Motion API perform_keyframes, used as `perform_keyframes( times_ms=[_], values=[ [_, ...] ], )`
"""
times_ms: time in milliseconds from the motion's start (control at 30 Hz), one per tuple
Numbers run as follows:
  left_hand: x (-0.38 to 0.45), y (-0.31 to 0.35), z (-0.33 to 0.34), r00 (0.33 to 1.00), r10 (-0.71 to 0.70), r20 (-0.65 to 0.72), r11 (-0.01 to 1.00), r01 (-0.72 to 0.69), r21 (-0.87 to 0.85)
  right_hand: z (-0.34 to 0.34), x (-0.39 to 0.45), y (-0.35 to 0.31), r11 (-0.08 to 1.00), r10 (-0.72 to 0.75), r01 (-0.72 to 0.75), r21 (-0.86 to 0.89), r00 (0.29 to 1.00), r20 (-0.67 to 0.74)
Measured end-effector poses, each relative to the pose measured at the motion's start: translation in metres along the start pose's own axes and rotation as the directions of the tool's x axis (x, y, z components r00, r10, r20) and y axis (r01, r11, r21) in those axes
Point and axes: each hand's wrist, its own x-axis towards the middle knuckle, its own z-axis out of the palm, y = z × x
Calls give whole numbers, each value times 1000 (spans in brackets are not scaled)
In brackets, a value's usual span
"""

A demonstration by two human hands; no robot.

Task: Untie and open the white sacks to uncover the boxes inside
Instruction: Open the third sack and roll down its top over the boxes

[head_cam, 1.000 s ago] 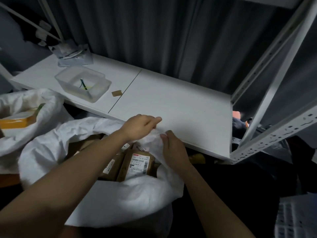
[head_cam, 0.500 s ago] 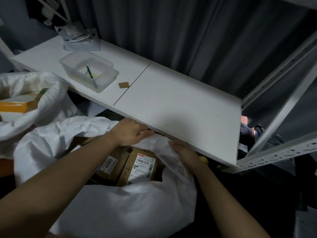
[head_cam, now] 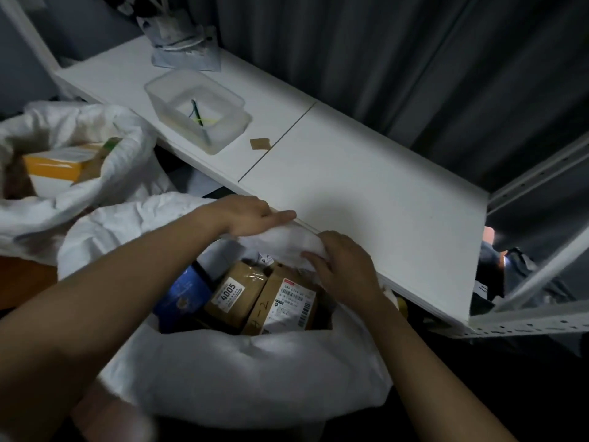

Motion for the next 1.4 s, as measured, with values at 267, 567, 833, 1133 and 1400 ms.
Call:
perform_keyframes(
  times_ms=[267, 567, 833, 1133, 1400],
  values=[
    [-9, 17, -46, 968, -95, -232, 912, -9, -410, -26, 6, -30, 969, 118, -168, 182, 959, 258],
    [-29, -15, -27, 947, 100, -306, 971, -160, -178, -11, 46, -28, 394, 413, -555, 733, 819, 398],
    [-17, -18, 15, 954, 2, -301, 962, -84, -260, -29, 53, -10, 865, 437, -501, 24, 776, 456],
    [-20, -24, -22, 921, -233, -313, 818, 11, -576, 10, 87, -38, 792, 198, -395, 466, 888, 415],
    [-66, -89, 0, 825, -482, -294, 876, 450, -174, 9, 86, -14, 357, 465, -571, 740, 795, 389]
  ],
)
